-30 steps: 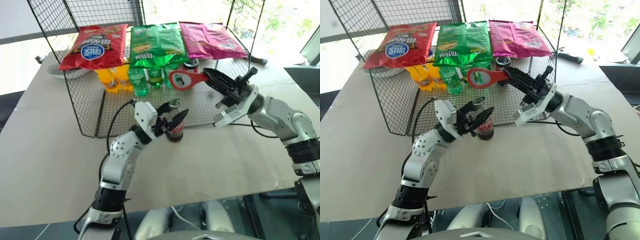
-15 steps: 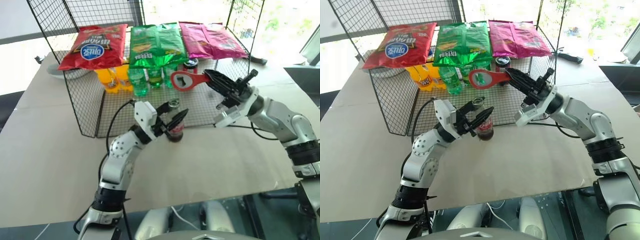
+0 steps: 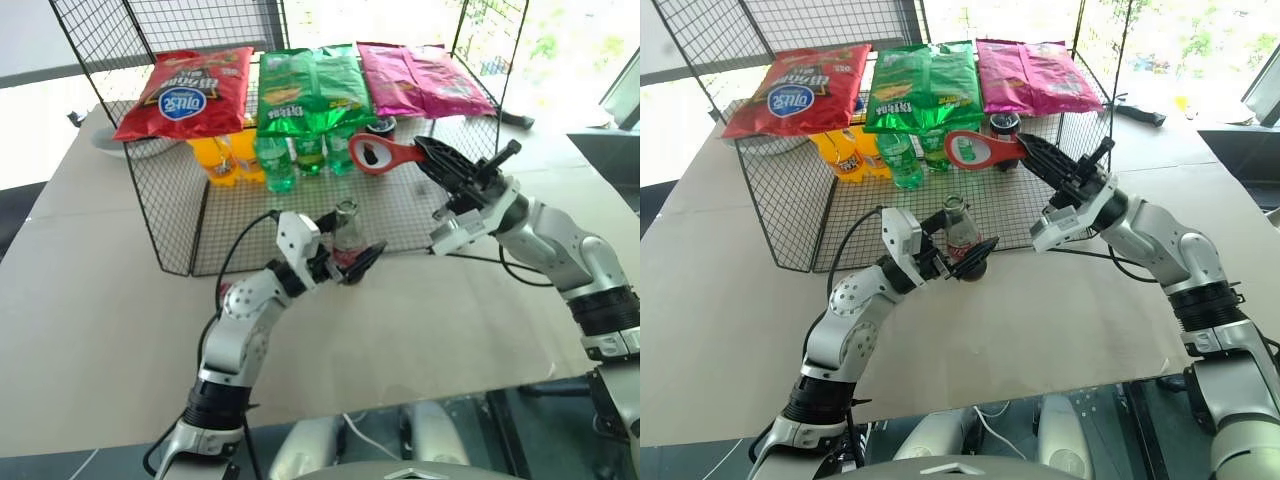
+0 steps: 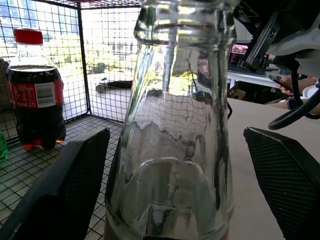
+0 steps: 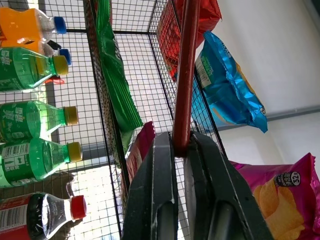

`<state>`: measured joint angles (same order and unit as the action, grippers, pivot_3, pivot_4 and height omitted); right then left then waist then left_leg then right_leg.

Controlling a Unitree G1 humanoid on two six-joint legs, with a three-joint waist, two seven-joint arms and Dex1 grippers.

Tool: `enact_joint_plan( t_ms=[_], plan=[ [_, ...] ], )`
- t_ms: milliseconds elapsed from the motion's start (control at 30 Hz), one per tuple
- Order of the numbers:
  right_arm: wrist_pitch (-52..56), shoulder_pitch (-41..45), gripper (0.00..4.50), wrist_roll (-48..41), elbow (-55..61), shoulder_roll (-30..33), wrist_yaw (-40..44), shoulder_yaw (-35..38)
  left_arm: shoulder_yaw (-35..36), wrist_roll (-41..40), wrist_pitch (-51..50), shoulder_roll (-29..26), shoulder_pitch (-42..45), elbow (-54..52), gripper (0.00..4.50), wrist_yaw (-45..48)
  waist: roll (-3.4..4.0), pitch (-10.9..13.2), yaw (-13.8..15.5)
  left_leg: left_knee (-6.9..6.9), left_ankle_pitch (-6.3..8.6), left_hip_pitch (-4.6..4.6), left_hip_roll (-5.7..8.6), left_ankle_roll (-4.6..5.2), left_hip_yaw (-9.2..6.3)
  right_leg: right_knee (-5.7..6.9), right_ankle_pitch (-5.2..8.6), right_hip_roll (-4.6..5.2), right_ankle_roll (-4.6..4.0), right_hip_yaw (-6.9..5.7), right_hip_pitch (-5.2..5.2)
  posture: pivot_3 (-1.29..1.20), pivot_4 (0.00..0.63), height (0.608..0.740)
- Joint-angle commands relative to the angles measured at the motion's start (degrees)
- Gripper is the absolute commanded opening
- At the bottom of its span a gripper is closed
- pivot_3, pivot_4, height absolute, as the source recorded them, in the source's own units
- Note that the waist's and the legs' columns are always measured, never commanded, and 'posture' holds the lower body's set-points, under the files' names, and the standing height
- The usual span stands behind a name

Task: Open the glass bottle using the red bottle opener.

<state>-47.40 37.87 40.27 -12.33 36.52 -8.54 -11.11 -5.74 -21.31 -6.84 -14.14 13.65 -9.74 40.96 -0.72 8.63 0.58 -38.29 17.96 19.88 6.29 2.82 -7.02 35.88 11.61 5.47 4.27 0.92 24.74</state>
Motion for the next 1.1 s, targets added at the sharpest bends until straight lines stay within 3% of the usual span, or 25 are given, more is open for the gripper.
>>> enact_joint_plan(
  t_ms=[33, 200, 433, 600, 700, 867, 1100],
  plan=[
    [3.0, -2.53, 0.0, -10.53, -0.65, -2.28, 4.53, 1.69, 0.81, -1.55, -0.31, -0.88, -1.17, -4.18, 4.46, 0.35, 0.0, 0.0, -0.03, 0.0, 0.0, 0.0, -0.01, 0.0, 0.0, 0.0, 0.0, 0.0, 0.0, 0.0, 0.0, 0.0, 0.15, 0.74],
    [15.23, -11.68, 0.0, -32.0, 2.45, -9.52, 17.73, 1.03, 1.68, -2.81, -2.13, -3.33, -3.77, -7.33, 4.46, 0.8, 0.0, 0.01, -0.15, 0.0, 0.0, 0.0, -0.16, 0.0, 0.0, -0.03, -0.04, -0.08, -0.06, 0.0, -0.01, 0.0, 0.15, 0.74],
    [39.07, -22.38, 0.0, -48.5, 16.23, -15.8, 26.74, 2.07, 2.46, -4.33, -4.06, -6.13, -7.8, -11.48, 4.46, 1.14, 0.08, 0.04, -0.15, -0.01, 0.01, 0.0, -0.28, -0.01, 0.0, -0.04, -0.09, -0.17, -0.14, 0.0, -0.01, 0.0, 0.15, 0.74],
    [79.14, -30.97, 0.0, -75.98, 31.07, -15.73, 28.07, 3.67, 3.69, -4.17, -4.37, -8.51, -13.6, -14.21, 4.46, 1.07, 0.1, 0.04, 0.15, 0.0, 0.05, 0.0, -0.45, -0.06, -0.02, -0.06, -0.14, -0.32, -0.25, 0.01, 0.0, 0.0, 0.15, 0.74],
    [88.11, -32.01, 0.0, -81.04, 35.52, -14.55, 27.48, 4.77, 4.5, -4.14, -3.74, -8.85, -15.78, -14.24, 4.46, 0.78, 0.2, 0.11, 0.19, 0.0, 0.07, 0.04, -0.46, -0.06, -0.02, -0.11, -0.14, -0.32, -0.27, 0.01, 0.0, 0.0, 0.15, 0.74],
    [92.73, -29.1, 0.0, -82.76, 36.13, -17.56, 24.08, 7.5, 4.54, -3.1, -2.5, -7.95, -15.28, -12.79, 4.46, -0.66, 0.19, 0.1, 0.18, -0.03, 0.06, 0.01, -0.49, -0.09, 0.01, -0.09, -0.19, -0.36, -0.29, -0.06, -0.01, 0.0, 0.15, 0.74],
    [96.99, -29.98, 0.0, -83.82, 36.76, -16.98, 24.63, 9.28, 4.87, -2.47, -1.94, -7.63, -17.74, -13.91, 4.46, -2.09, 0.18, 0.09, 0.16, -0.04, 0.05, 0.02, -0.48, -0.1, 0.01, -0.09, -0.22, -0.37, -0.32, -0.09, 0.0, 0.0, 0.15, 0.74]
  ],
)
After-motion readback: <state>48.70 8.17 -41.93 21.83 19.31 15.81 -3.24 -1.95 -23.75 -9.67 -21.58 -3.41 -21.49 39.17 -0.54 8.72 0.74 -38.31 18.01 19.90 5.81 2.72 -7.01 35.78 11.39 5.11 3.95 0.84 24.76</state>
